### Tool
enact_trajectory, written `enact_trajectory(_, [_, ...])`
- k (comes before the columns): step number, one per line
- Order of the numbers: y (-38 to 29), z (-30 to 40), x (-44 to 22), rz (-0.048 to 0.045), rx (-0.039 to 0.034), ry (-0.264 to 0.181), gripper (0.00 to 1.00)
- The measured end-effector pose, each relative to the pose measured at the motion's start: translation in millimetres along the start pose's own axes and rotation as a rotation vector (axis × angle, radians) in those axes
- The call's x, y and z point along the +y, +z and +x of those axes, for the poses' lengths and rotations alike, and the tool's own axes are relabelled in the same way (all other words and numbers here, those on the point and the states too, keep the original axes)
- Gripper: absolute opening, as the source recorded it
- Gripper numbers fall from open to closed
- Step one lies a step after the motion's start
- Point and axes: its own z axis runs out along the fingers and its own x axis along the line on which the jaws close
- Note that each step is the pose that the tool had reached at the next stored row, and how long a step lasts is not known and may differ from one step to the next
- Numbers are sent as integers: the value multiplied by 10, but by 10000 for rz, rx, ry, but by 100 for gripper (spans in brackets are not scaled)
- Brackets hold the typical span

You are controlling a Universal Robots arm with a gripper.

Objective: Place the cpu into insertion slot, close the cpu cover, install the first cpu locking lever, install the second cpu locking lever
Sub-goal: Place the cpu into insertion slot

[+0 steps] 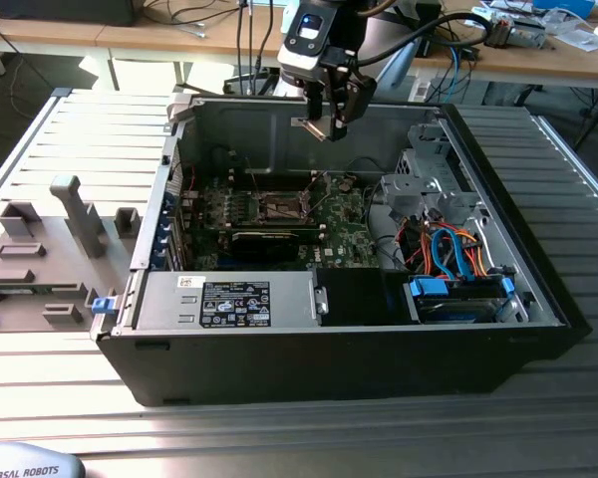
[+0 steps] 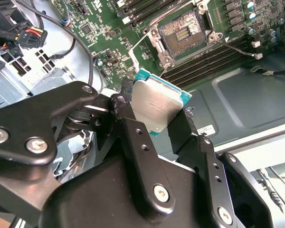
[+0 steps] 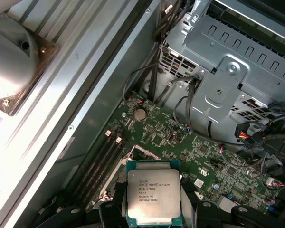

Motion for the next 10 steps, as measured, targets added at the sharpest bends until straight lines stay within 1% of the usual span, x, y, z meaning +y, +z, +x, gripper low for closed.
enact_trajectory(10, [1, 0, 0, -2, -12, 127, 54])
